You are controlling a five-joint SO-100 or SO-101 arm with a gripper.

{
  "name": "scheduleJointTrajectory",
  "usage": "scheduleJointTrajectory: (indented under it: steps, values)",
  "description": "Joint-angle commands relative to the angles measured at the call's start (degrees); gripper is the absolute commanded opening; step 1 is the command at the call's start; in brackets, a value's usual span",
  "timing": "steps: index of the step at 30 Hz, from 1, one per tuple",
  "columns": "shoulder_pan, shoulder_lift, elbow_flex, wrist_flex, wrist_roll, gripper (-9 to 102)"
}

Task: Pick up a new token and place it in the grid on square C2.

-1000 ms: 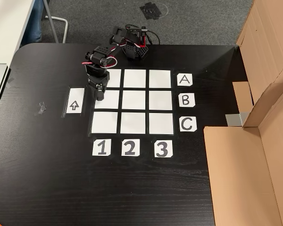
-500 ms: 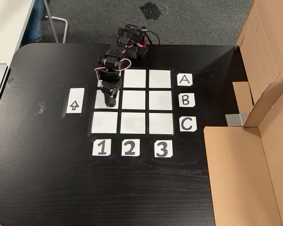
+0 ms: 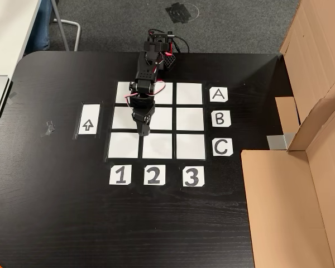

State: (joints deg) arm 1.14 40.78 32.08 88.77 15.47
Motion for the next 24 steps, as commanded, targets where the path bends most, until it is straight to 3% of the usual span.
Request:
scheduleJointTrajectory:
  steps: [1,24]
  values:
    - [-0.8,-1.1,-5.2,-0.6,0.8,-1]
    - [-5.5,-4.3,-6.1,-4.0,1.8,-1]
